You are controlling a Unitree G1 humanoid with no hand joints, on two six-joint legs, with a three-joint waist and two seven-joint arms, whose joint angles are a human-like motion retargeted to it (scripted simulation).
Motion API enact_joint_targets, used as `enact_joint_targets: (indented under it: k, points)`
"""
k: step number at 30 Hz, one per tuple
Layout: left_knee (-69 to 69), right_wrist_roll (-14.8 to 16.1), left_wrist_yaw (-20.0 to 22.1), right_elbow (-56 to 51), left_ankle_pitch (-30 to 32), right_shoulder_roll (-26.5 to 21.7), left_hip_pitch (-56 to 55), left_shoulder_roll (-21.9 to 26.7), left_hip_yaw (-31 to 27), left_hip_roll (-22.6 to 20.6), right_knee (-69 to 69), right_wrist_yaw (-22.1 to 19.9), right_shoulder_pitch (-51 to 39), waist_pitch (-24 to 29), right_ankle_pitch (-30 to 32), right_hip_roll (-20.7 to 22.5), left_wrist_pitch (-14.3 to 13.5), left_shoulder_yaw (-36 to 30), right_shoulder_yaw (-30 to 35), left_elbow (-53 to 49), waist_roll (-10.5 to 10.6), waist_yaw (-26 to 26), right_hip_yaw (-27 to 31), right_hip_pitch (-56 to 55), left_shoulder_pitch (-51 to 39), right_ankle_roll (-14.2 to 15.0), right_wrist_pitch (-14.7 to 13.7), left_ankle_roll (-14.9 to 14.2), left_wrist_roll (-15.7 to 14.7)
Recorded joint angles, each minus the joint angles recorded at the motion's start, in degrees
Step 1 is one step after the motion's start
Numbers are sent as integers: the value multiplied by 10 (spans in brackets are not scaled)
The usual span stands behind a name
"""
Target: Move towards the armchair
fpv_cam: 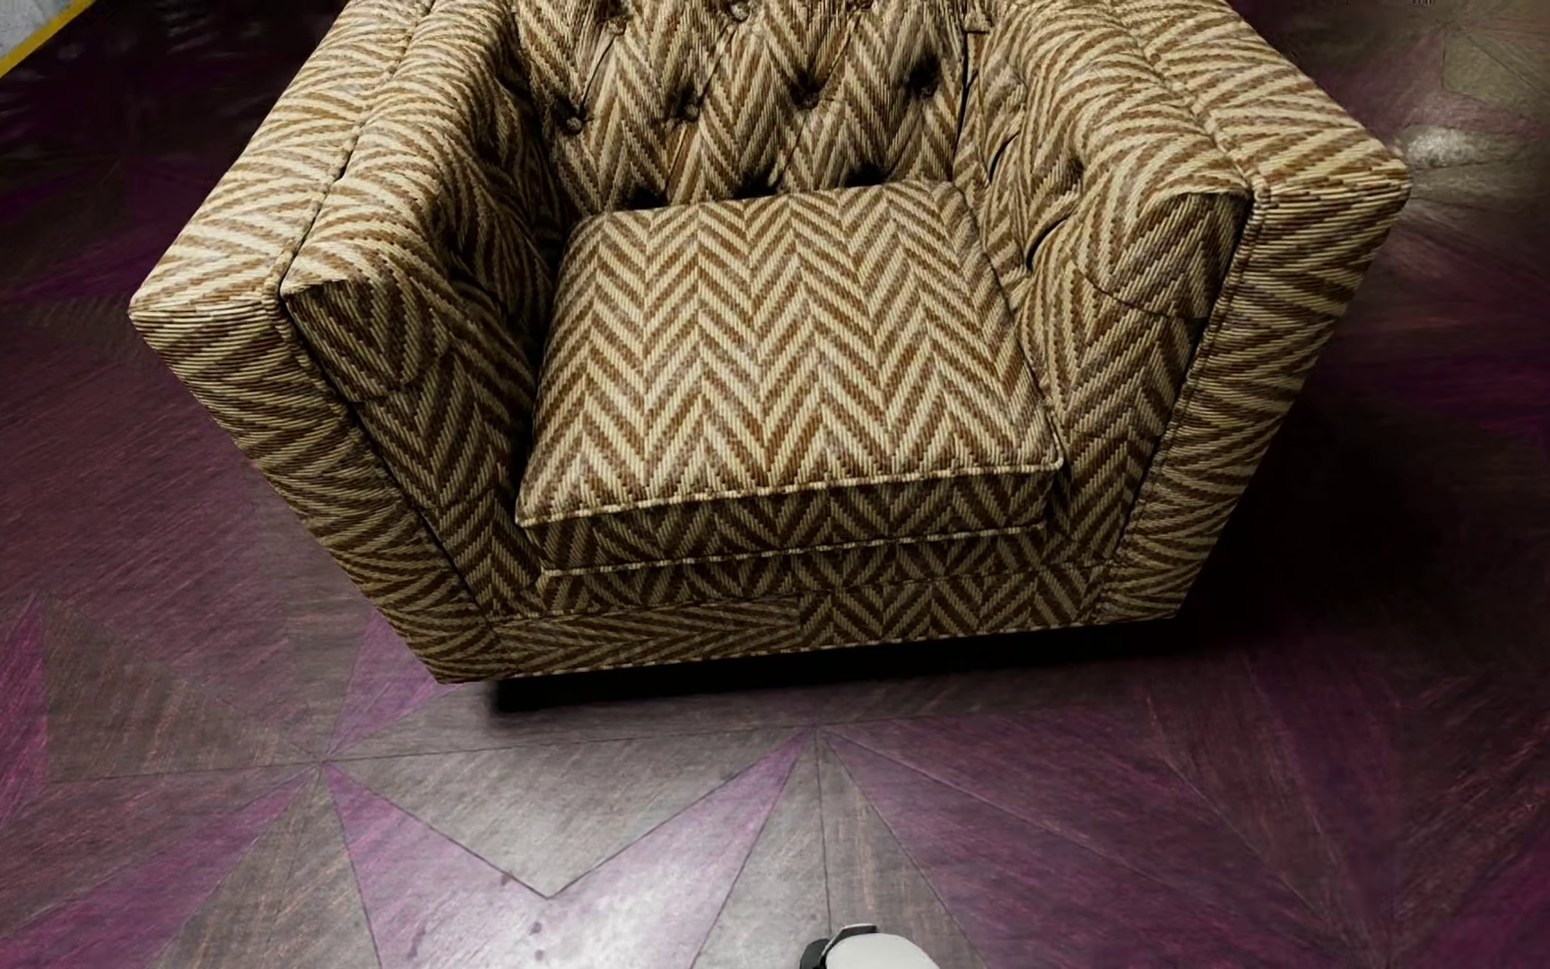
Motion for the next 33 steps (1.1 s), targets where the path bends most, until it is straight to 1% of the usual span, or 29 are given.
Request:
enact_joint_targets:
  k: [1,2,3,4,6,8,10,11,12,14,15,16,19,21,22,23,25,27,30,33]
  points:
    - [44,0,0,-26,24,-6,-33,-6,0,11,-1,0,-8,-6,-24,2,0,-15,-3,4,8,4,0,13,2,0,0,0,0]
    - [78,0,0,-63,-6,-13,-67,-11,0,20,-8,0,-16,-10,-45,5,0,-24,-17,5,15,4,0,31,3,0,0,0,0]
    - [97,0,0,-103,-58,-19,-97,-15,0,24,-17,0,-26,-10,-60,10,0,-28,-34,4,18,4,0,53,3,0,0,0,0]
    - [98,0,0,-141,-101,-22,-120,-16,0,23,-24,0,-37,-9,-70,14,0,-26,-52,2,14,7,0,74,2,0,0,0,0]
    - [62,0,0,-206,-153,-26,-158,-12,0,13,-36,0,-60,-4,-90,14,0,-19,-84,-9,-1,21,0,113,-7,0,0,0,0]
    - [1,0,0,-257,-183,-35,-182,-7,0,9,-51,0,-76,-1,-115,14,0,-9,-103,-26,-6,38,0,150,-15,0,0,0,0]
    - [-73,0,0,-278,-201,-43,-193,-4,0,6,-65,0,-87,0,-138,10,0,5,-110,-41,-13,50,0,181,-18,0,0,0,0]
    - [-105,0,0,-272,-205,-44,-196,-2,0,6,-70,0,-91,0,-147,9,0,9,-110,-48,-15,53,0,192,-18,0,0,0,0]
    - [-127,0,0,-254,-195,-43,-199,-1,0,6,-73,0,-94,-1,-155,8,0,9,-106,-54,-17,55,0,202,-18,0,0,0,0]
    - [-142,0,0,-200,-124,-38,-201,-3,0,8,-82,0,-83,-1,-173,5,0,9,-93,-63,-15,53,0,225,-15,0,0,0,0]
    - [-140,0,0,-176,-98,-35,-197,-7,0,10,-88,0,-68,0,-183,4,0,11,-87,-64,-11,48,0,239,-11,0,0,0,0]
    - [-140,0,0,-152,-92,-32,-189,-12,0,13,-95,0,-50,-1,-194,5,0,14,-80,-63,-6,43,0,253,-6,0,0,0,0]
    - [-171,0,0,-67,-122,-15,-153,-20,0,10,-102,0,7,-13,-234,-1,0,17,-55,-57,3,29,0,286,11,0,0,0,0]
    - [-184,0,0,-6,-125,-1,-131,-22,0,6,-109,0,34,-22,-234,-8,0,13,-43,-47,4,21,0,300,14,0,0,0,0]
    - [-253,0,0,19,-179,4,-123,-22,0,6,-121,0,43,-26,-235,-10,0,11,-34,-41,5,18,0,301,13,0,0,0,0]
    - [-264,0,0,36,-204,7,-119,-23,0,6,-125,0,49,-29,-235,-11,0,10,-21,-36,5,16,0,298,12,0,0,0,0]
    - [-273,0,0,39,-207,8,-119,-23,0,5,-120,0,55,-31,-236,-13,0,11,-8,-30,7,16,0,289,10,0,0,0,0]
    - [-275,0,0,15,-206,4,-120,-24,0,3,-118,0,54,-28,-237,-13,0,11,-10,-31,7,17,0,285,9,0,0,0,0]
    - [-278,0,0,-32,-208,-5,-121,-24,0,5,-120,0,29,-28,-239,-13,0,5,-28,-32,8,23,0,282,4,0,0,0,0]
    - [-284,0,0,-93,-209,-10,-116,-22,0,1,-114,0,-9,-30,-239,-16,0,-1,-59,-32,5,40,0,279,-3,0,0,0,0]
